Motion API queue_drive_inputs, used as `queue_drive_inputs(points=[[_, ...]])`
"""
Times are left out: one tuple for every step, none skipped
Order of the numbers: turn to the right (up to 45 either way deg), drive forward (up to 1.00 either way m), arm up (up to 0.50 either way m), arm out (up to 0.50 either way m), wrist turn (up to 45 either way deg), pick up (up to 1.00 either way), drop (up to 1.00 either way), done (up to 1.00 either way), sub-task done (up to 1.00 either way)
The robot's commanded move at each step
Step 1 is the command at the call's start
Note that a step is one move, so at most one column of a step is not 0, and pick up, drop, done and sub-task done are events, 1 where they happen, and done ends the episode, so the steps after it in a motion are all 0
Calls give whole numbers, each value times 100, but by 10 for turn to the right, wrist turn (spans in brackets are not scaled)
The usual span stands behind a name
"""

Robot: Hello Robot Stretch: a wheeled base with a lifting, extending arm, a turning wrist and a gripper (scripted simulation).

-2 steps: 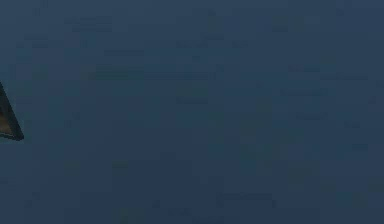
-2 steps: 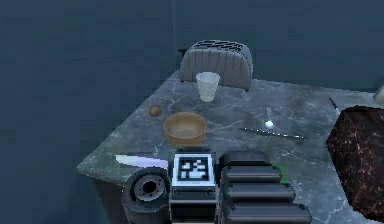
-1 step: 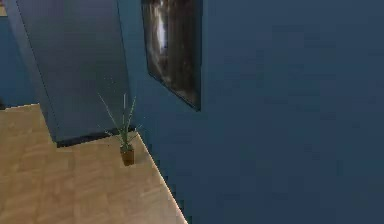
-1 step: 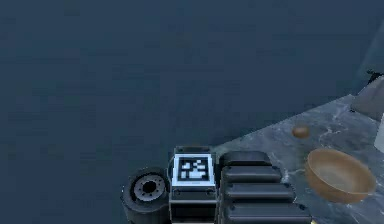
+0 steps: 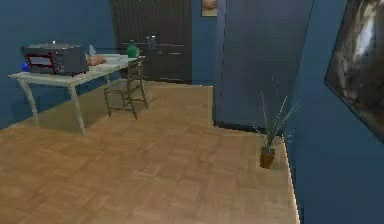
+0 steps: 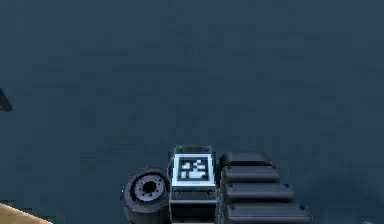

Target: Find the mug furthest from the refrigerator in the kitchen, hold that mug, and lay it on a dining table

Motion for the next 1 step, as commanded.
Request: queue_drive_inputs(points=[[-450,0,0,0,0,0,0,0,0]])
